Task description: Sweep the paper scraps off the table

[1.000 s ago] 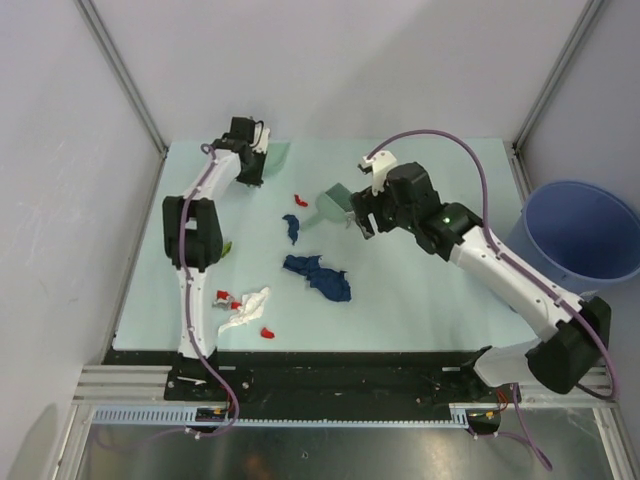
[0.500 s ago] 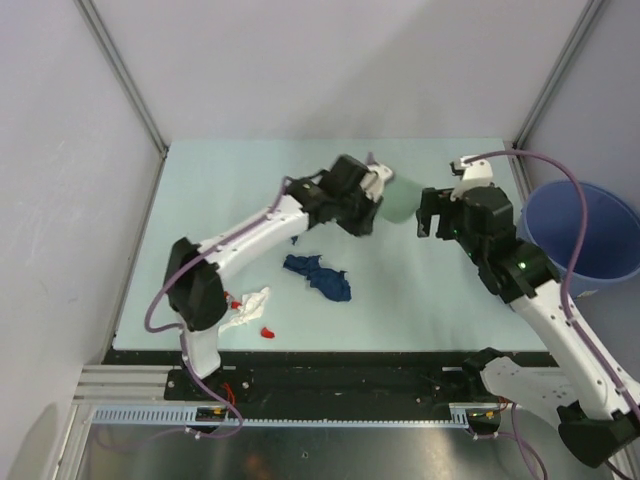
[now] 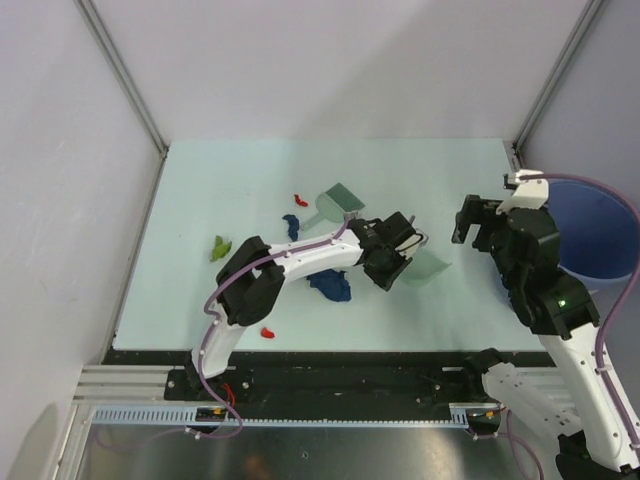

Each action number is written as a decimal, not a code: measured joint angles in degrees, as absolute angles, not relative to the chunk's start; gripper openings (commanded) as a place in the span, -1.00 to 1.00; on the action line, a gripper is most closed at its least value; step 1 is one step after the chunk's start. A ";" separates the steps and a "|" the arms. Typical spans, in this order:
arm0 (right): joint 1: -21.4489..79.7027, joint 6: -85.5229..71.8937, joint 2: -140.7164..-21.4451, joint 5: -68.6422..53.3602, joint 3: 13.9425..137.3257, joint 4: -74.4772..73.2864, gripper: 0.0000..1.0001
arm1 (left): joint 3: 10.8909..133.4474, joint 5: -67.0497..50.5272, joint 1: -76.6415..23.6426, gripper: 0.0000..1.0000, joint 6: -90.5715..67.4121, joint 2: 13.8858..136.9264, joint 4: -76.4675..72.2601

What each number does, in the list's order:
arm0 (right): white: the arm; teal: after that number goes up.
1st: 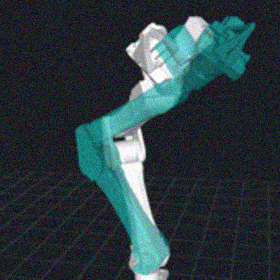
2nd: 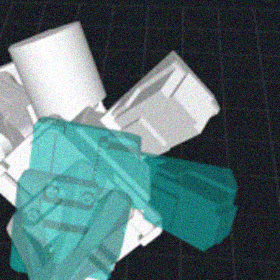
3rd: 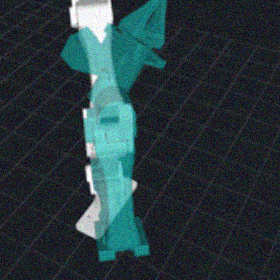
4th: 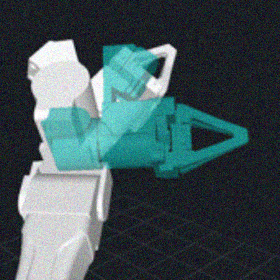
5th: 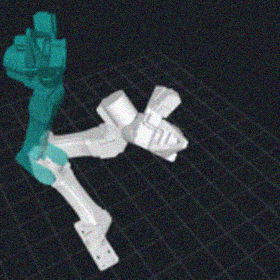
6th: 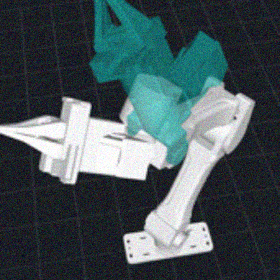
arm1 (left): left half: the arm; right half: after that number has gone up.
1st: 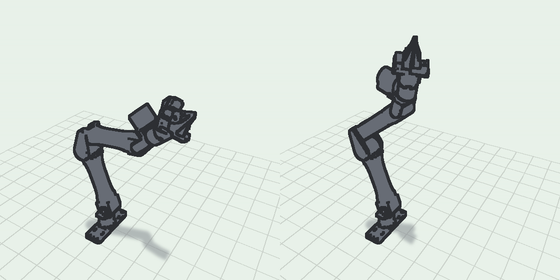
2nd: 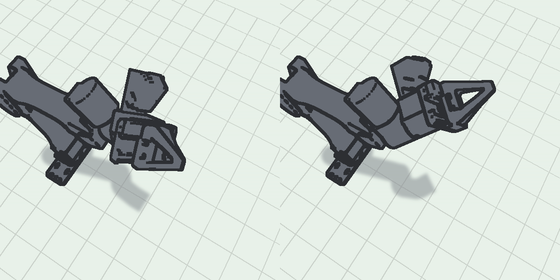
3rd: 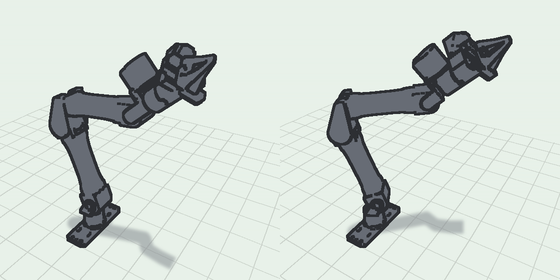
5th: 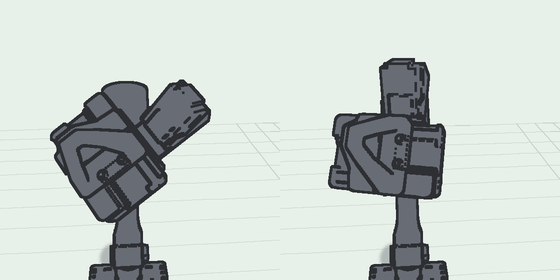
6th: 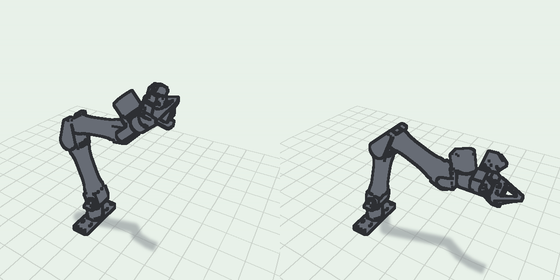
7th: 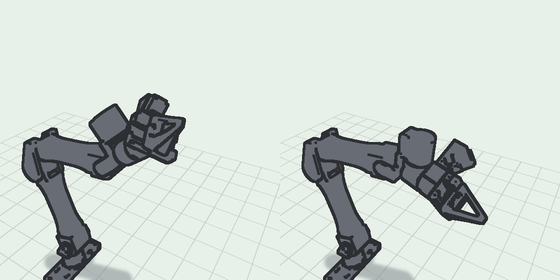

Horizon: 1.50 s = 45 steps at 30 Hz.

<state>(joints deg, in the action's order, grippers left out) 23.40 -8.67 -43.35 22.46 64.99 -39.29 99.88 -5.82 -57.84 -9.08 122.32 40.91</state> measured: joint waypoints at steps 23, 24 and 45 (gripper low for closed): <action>-9.96 -4.67 -73.91 15.75 80.18 -41.28 -0.01 | 101.01 -5.98 -56.60 0.99 2.66 99.74 41.63; -10.00 -4.36 -75.48 15.44 81.87 -41.41 -0.12 | 100.97 -5.80 -55.77 0.99 3.29 98.10 41.60; -3.42 0.86 -81.89 0.54 89.52 -39.29 -1.00 | 91.07 -8.75 -26.48 0.99 8.54 81.73 42.33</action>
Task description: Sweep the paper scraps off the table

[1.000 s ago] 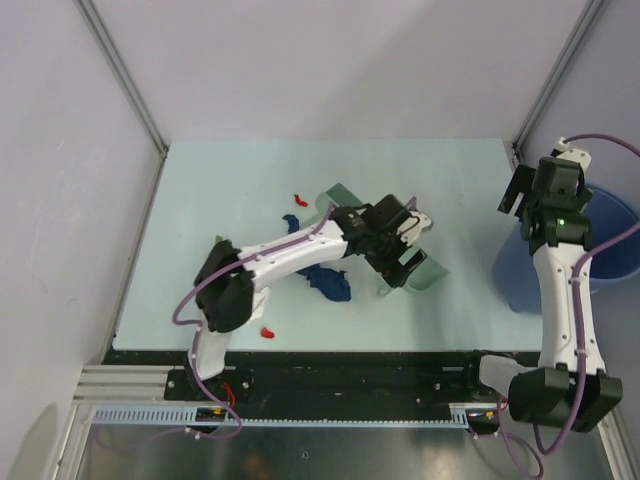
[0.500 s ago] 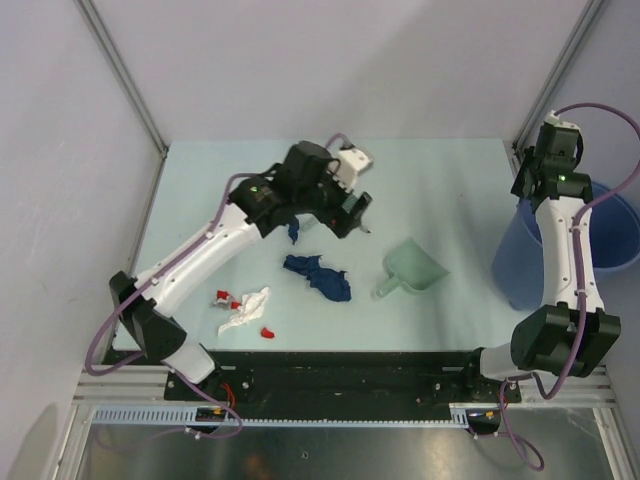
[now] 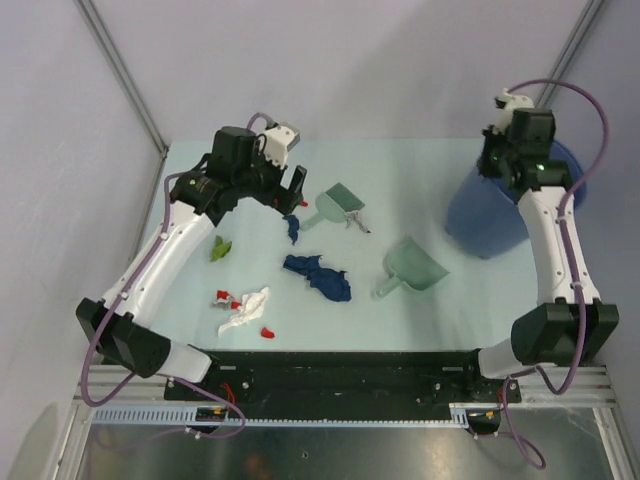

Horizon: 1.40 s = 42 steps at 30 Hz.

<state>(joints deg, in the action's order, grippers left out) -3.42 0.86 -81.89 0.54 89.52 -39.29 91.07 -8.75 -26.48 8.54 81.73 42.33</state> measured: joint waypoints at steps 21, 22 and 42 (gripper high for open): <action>12.71 16.03 -102.67 -3.33 105.91 -33.91 0.99 | 87.44 -11.09 -26.24 0.57 16.16 102.00 43.00; 12.82 15.84 -102.24 -3.01 105.56 -33.69 0.99 | 88.88 -11.09 -26.46 0.54 16.71 104.16 43.22; 22.22 12.03 -71.35 -0.51 86.65 -23.86 1.00 | 110.50 -7.88 -26.85 0.15 18.92 133.36 43.88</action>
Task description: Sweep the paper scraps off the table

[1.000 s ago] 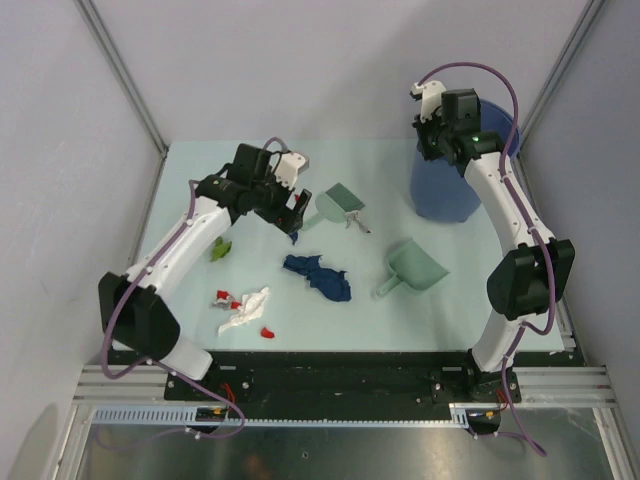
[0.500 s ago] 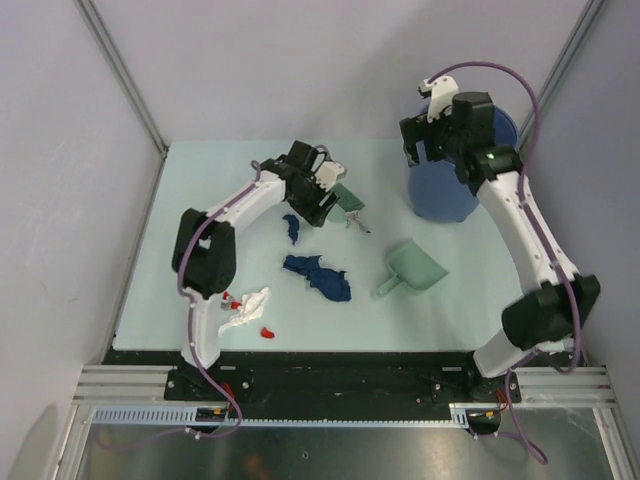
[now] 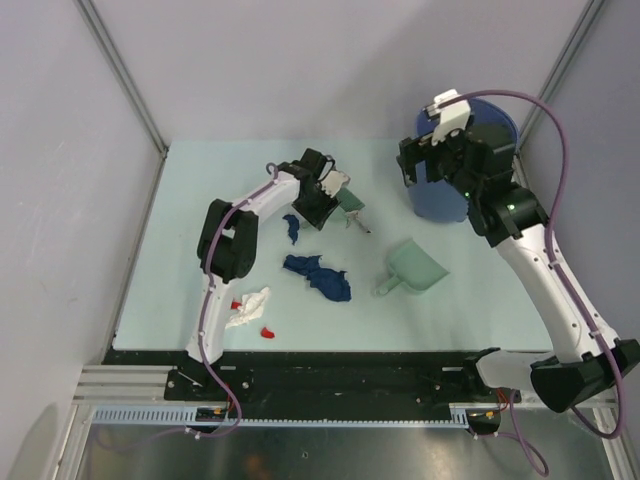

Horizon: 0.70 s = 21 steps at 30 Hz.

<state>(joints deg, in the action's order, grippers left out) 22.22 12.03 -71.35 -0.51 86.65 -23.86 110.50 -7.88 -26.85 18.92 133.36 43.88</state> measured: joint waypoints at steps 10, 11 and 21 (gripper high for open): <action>27.22 10.04 -72.51 1.21 83.68 -24.60 1.00 | 113.27 -7.73 -26.70 -1.00 18.55 135.04 46.04; 27.51 9.58 -72.51 1.04 83.48 -24.49 0.99 | 113.27 -7.75 -26.70 -1.00 18.52 134.96 46.04; 35.79 21.63 -70.76 -7.40 68.84 -15.35 0.99 | 105.06 -9.67 -26.44 -1.00 17.34 122.54 48.86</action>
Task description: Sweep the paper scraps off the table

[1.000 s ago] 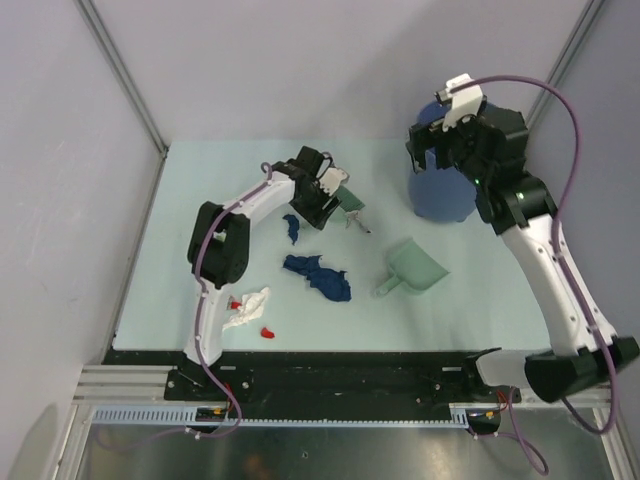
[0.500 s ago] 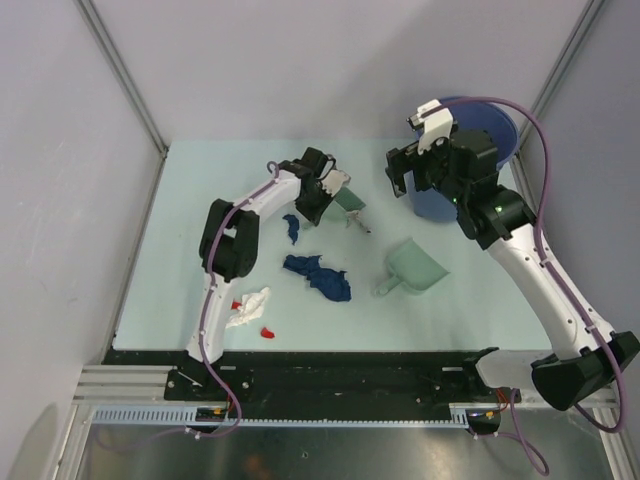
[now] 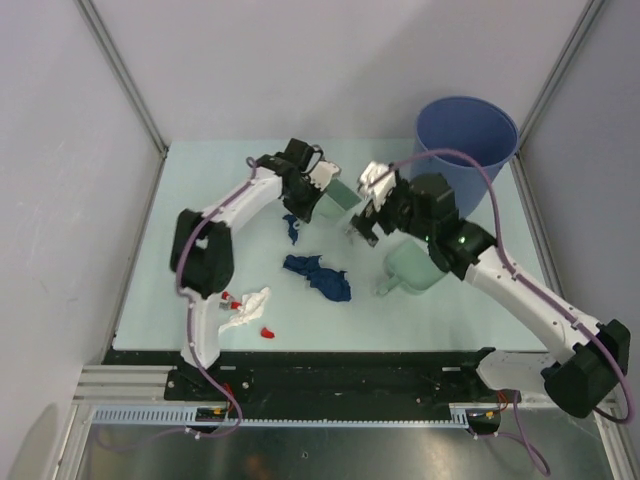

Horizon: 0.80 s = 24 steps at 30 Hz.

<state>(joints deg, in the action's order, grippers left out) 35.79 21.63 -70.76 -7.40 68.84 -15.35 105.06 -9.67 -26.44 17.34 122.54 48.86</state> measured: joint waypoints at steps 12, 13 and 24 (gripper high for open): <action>41.39 58.74 -71.75 -18.39 52.29 6.20 0.99 | 85.19 -17.30 -26.50 -0.99 15.03 89.43 50.43; 42.50 61.06 -72.84 -18.20 52.29 7.20 0.99 | 84.16 -17.80 -26.57 -1.00 14.96 88.31 50.87; 49.54 77.38 -81.62 -11.53 52.29 10.66 0.94 | 80.68 -22.24 -27.24 -0.99 13.98 85.93 55.00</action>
<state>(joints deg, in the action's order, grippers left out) 49.54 77.38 -81.62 -11.53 52.29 10.66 80.68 -22.24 -27.24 13.98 85.93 55.00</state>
